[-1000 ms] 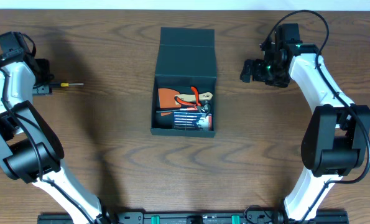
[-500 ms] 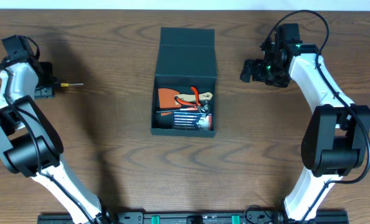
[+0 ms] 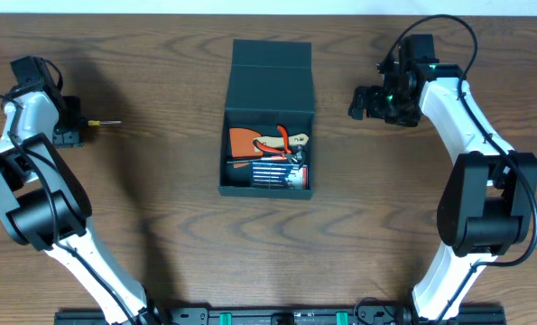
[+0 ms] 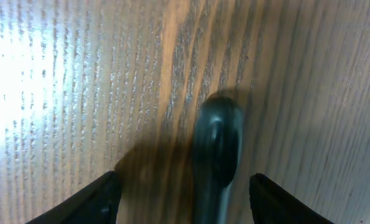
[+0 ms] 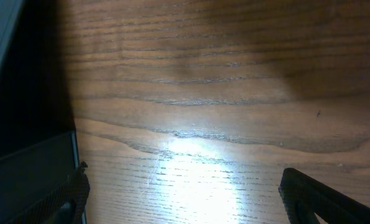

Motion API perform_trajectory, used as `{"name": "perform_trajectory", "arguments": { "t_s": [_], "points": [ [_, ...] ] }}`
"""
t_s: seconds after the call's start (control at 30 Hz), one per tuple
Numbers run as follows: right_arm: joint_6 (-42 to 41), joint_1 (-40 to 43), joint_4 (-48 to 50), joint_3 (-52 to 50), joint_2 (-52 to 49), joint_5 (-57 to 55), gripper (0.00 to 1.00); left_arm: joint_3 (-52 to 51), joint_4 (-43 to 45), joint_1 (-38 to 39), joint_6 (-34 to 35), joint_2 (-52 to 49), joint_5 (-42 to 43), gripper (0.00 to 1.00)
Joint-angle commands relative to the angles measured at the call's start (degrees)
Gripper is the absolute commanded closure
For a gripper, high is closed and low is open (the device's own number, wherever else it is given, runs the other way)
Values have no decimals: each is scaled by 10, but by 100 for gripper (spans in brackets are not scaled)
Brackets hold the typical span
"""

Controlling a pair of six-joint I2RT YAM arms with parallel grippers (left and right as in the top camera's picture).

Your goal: Pack container

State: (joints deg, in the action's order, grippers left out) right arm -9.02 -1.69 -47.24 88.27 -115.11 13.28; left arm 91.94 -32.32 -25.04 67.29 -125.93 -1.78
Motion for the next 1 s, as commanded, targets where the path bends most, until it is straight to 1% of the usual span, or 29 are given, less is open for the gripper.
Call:
{"name": "perform_trajectory", "arguments": {
  "t_s": [0.0,0.17,0.33,0.63,0.73,0.8,0.83,0.93,0.97],
  "points": [
    [-8,1,1,-1,0,0,1,4,-9,-3,-2,-25,-9,34],
    [-8,1,1,-1,0,1,1,4,-25,-3,-2,-26,-8,35],
    [-8,1,1,-1,0,0,1,4,-69,-3,7,-26,-9,35],
    [-8,1,1,-1,0,1,1,4,-119,-3,7,-26,-8,35],
    [-8,1,1,-1,0,0,1,4,-121,-3,9,-26,-8,35],
    [-8,1,1,-1,0,0,1,4,-117,-3,24,-26,-8,35],
    [-8,1,1,-1,0,0,1,4,-115,-3,33,-26,-5,37],
    [-8,1,1,-1,0,1,1,4,-111,-3,65,-26,7,49],
    [-8,1,1,-1,0,0,1,4,-111,-3,82,-26,11,50]
  ]
}}
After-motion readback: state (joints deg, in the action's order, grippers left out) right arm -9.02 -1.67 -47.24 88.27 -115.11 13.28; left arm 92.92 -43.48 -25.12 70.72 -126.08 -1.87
